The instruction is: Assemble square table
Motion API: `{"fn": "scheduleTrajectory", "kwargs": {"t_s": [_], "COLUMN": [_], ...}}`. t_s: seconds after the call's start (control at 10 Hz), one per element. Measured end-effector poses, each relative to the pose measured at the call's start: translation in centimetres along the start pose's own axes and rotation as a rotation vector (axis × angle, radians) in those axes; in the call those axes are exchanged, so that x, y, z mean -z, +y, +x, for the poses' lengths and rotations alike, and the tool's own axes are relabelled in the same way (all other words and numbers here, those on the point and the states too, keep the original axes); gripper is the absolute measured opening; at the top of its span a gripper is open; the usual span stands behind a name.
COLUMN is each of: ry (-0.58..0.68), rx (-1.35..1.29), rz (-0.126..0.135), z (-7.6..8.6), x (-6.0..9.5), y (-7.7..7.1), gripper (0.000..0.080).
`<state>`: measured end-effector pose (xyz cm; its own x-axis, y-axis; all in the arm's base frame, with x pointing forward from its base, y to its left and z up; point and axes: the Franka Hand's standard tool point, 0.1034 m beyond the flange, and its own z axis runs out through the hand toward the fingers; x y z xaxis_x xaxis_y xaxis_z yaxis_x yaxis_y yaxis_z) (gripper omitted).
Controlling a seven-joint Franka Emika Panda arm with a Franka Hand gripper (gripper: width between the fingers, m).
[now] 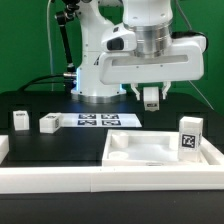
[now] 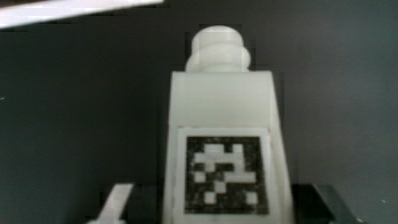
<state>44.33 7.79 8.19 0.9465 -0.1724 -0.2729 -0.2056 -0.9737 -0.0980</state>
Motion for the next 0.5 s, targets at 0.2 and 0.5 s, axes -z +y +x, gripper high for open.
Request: {"fn": "scheduleTrajectory", "kwargs": {"t_s": [0.2,0.5], "ry": [0.16,0.327], "rx": [0.017,0.042], "rz": [-0.002,0.007], "z": [0.5,2.0], "x": [0.1,2.3], "y": [-0.1,-0.1], "gripper": [0.029,0.029]}}
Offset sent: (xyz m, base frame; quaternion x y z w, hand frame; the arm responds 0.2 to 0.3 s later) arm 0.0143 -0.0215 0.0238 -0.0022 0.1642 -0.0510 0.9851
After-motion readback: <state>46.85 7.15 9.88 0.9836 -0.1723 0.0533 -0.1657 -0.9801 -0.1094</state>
